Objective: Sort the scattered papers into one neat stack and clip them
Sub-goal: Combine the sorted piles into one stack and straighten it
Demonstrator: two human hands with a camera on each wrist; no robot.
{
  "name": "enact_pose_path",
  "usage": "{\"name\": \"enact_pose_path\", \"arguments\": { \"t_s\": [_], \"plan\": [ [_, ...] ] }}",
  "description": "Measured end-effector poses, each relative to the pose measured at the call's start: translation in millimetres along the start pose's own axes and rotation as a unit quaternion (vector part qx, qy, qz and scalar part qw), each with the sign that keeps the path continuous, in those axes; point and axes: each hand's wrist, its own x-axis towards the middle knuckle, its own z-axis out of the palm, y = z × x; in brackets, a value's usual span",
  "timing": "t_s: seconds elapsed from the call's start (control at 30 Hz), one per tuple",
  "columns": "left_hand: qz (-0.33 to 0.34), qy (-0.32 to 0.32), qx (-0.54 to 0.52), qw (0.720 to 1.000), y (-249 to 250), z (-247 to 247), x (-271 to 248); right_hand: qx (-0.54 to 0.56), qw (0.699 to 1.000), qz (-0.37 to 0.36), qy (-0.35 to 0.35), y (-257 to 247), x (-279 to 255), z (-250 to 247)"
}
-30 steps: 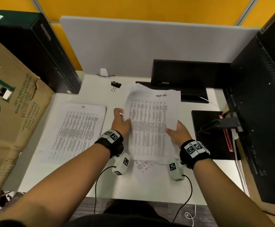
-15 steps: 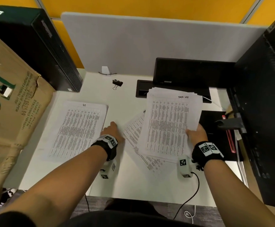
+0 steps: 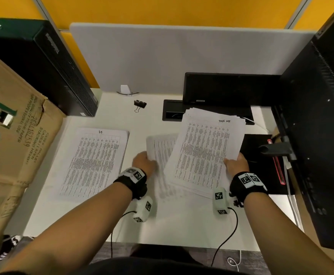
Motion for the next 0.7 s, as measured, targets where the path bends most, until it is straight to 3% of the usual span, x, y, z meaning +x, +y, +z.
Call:
{"name": "enact_pose_path", "arguments": {
  "t_s": [0.07, 0.13, 0.27, 0.37, 0.5, 0.7],
  "plan": [
    [0.030, 0.099, -0.030, 0.994, 20.5, -26.0, 1.0, 0.009, 1.000, 0.002, 0.001, -2.3, 0.1, -2.1],
    [0.067, 0.159, -0.076, 0.982, 40.0, -55.9, 6.5, 0.008, 1.000, 0.004, -0.002, -4.5, 0.4, -4.6],
    [0.149, 0.187, -0.104, 0.965, 75.0, -107.0, 12.5, -0.001, 1.000, 0.000, -0.002, -9.0, 1.5, -8.5],
    [0.189, 0.173, -0.184, 0.949, 89.4, -130.0, 11.2, 0.007, 1.000, 0.007, -0.008, -11.5, 4.5, -7.4],
    [0.156, 0.117, -0.258, 0.946, 84.8, -124.1, 16.1, 0.021, 1.000, 0.010, -0.015, -14.4, 9.0, -2.6],
    [0.051, 0.057, -0.146, 0.986, 57.5, -73.0, 24.0, 0.076, 0.994, 0.028, -0.068, -26.8, -4.4, 13.3]
  ]
}}
